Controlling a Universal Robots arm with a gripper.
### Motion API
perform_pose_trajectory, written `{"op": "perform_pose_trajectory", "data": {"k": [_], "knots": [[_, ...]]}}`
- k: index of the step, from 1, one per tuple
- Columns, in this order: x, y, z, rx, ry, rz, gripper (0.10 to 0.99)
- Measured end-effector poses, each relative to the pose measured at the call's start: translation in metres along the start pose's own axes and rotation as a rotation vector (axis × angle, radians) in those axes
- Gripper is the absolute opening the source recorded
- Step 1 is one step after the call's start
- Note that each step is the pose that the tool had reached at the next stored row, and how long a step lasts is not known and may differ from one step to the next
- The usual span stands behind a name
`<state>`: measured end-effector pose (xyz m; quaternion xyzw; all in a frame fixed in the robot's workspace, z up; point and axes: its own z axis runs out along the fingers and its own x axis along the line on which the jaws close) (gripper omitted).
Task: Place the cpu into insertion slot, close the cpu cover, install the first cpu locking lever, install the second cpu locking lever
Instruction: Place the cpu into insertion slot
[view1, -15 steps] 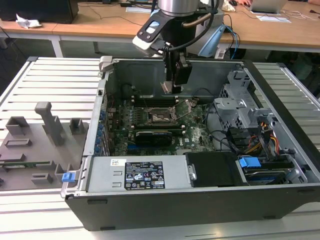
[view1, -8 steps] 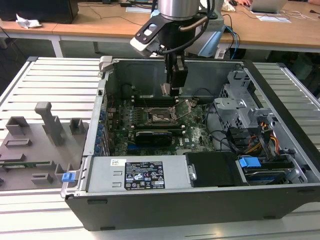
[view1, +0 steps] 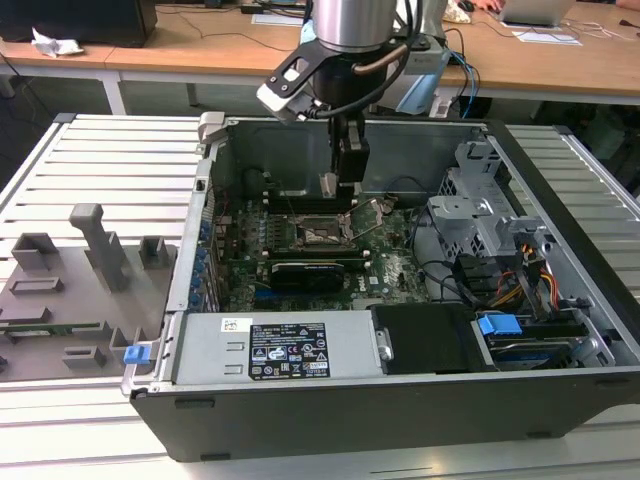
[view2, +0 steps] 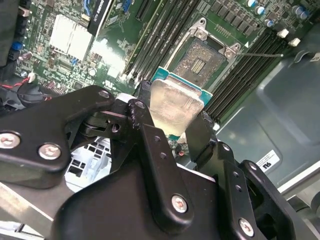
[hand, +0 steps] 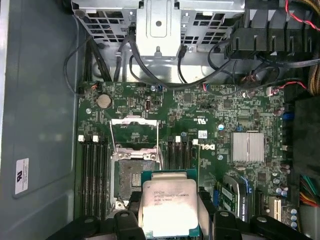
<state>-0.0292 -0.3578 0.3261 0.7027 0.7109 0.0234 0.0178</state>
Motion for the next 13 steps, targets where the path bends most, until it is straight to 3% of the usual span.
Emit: {"op": "perform_pose_trajectory", "data": {"k": [13], "knots": [[-0.0001,-0.0017,0.0129,0.0,0.0,0.0,0.525]]}}
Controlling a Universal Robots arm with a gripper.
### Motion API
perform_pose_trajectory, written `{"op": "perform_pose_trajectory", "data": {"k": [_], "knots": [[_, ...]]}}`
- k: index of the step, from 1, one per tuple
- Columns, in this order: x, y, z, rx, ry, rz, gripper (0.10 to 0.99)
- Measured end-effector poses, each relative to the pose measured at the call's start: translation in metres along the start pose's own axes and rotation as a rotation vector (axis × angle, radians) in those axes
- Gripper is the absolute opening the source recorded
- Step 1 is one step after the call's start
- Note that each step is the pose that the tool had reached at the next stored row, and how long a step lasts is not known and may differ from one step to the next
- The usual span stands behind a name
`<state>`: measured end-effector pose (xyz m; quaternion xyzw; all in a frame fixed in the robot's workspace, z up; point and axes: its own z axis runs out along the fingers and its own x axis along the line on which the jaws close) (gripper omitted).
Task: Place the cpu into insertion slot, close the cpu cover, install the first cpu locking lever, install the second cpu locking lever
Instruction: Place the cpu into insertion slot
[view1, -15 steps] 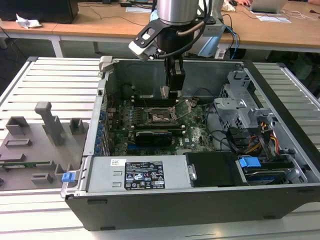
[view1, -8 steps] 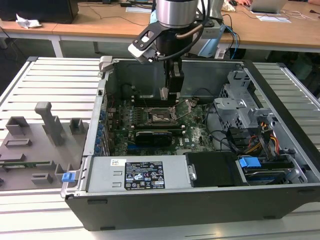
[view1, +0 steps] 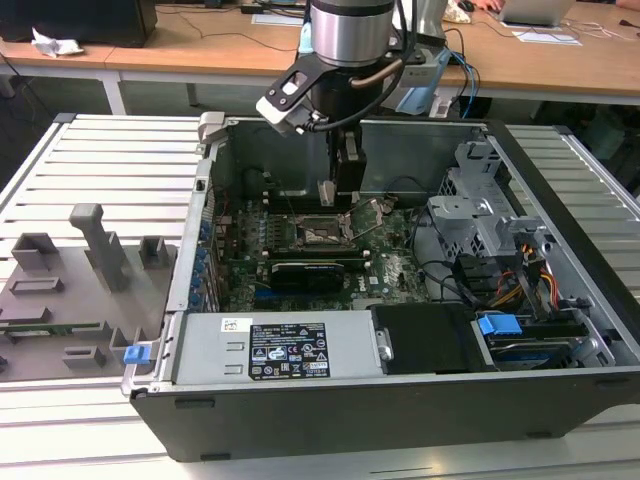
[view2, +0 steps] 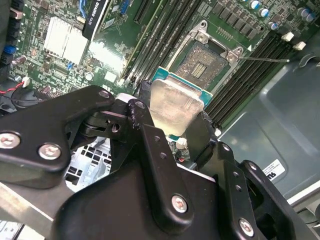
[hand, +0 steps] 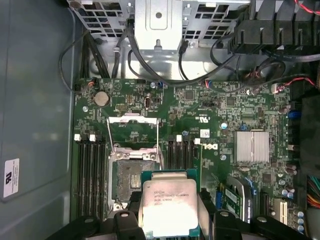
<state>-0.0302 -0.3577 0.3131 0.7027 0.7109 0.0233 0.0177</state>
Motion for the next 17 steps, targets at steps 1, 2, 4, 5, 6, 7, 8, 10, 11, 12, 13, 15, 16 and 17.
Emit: {"op": "perform_pose_trajectory", "data": {"k": [1,2,4,5,6,7,8,10,11,12,13,15,16,17], "knots": [[0.0,-0.0001,0.0008,0.0,-0.0001,0.0,0.525],[0.0,-0.0001,0.0012,0.0,-0.0001,0.0,0.525],[0.0,-0.0001,0.002,0.0,-0.0003,0.0,0.525],[0.0,-0.0002,0.0023,0.0,-0.0013,0.0,0.525],[0.0,-0.0002,0.0028,0.0,-0.0013,0.0,0.525],[0.0,-0.0003,0.0035,0.0,-0.0013,0.0,0.525],[0.0,-0.0003,0.0044,0.0,-0.0015,0.0,0.525],[0.0,-0.0004,0.0054,0.0,-0.0015,0.0,0.525],[-0.0001,-0.0004,0.006,0.0,-0.0014,0.0,0.525],[-0.0001,-0.0004,0.0066,0.0,-0.0015,0.0,0.525],[0.0,-0.0004,0.0069,0.0,-0.0015,0.0,0.525],[-0.0001,-0.0005,0.0077,0.0,-0.0015,0.0,0.525],[-0.0001,-0.0005,0.008,0.0,-0.0016,0.0,0.525],[-0.0001,-0.0005,0.0082,0.0,-0.0016,0.0,0.525]]}}
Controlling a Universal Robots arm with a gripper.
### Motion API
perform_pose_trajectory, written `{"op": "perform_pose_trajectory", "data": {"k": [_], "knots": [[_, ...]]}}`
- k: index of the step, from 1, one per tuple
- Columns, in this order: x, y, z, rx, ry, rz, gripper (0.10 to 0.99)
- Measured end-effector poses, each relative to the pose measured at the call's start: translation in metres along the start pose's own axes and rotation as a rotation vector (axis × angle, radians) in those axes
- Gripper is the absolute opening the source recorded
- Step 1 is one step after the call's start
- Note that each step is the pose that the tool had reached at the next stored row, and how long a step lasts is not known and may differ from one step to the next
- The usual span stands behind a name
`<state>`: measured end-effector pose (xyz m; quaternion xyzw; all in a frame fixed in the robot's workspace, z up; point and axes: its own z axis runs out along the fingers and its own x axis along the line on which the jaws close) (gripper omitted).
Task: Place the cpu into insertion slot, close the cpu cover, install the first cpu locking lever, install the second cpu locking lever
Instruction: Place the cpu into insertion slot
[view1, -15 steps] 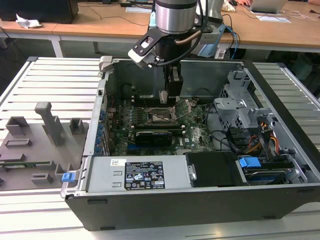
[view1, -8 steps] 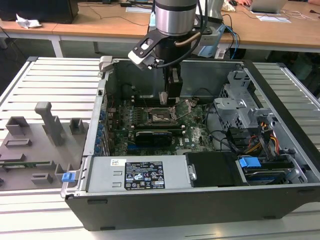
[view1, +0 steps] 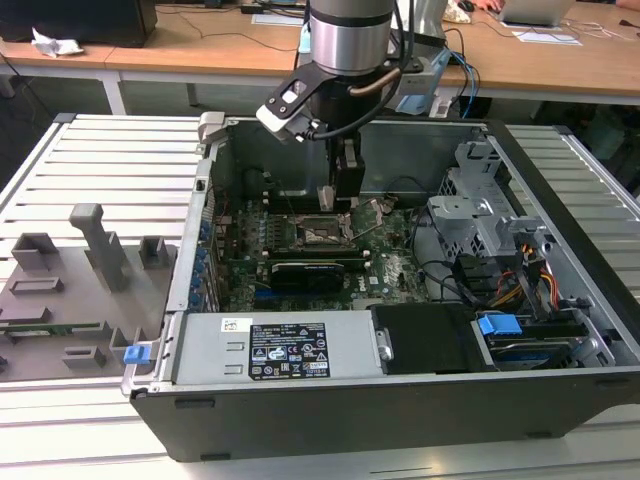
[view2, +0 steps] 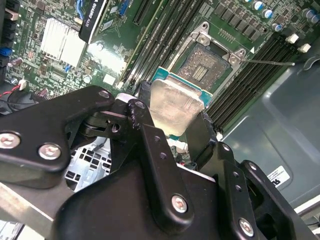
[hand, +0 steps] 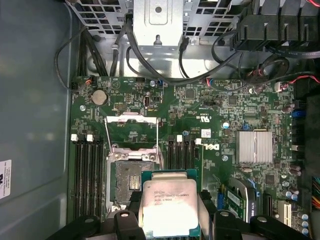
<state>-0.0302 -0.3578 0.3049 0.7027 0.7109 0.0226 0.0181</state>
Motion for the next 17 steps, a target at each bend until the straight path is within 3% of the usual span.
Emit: {"op": "perform_pose_trajectory", "data": {"k": [17], "knots": [[-0.0001,-0.0005,0.0096,0.0,-0.0001,0.0,0.525]]}}
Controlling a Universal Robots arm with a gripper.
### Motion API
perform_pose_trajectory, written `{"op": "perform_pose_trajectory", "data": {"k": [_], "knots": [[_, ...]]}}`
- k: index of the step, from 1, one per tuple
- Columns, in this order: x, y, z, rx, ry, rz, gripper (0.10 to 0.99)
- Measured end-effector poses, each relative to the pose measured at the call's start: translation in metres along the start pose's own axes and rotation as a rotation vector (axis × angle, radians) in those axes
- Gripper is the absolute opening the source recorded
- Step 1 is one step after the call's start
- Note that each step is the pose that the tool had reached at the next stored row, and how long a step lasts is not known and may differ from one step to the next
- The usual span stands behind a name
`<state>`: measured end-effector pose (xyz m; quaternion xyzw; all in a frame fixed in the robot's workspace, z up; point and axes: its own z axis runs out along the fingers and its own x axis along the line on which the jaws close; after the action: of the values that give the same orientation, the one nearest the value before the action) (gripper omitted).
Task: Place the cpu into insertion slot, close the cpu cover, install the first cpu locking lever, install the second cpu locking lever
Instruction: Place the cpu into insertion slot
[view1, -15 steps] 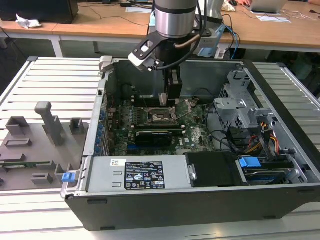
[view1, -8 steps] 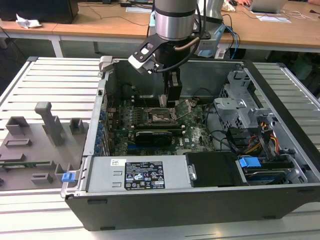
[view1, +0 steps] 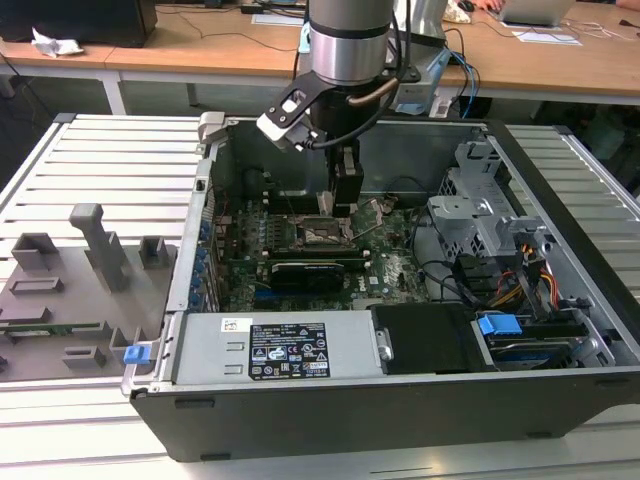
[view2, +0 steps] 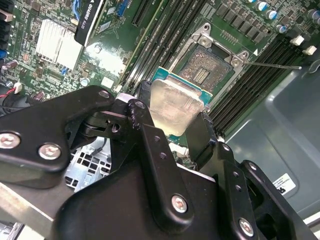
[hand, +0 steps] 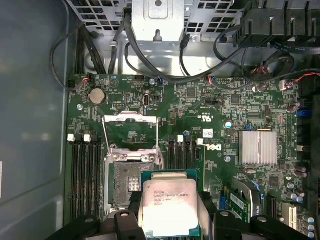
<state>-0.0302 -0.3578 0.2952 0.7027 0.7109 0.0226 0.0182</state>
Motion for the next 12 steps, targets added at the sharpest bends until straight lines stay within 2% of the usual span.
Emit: {"op": "perform_pose_trajectory", "data": {"k": [12], "knots": [[0.0,-0.0002,0.0026,0.0,0.0001,0.0,0.525]]}}
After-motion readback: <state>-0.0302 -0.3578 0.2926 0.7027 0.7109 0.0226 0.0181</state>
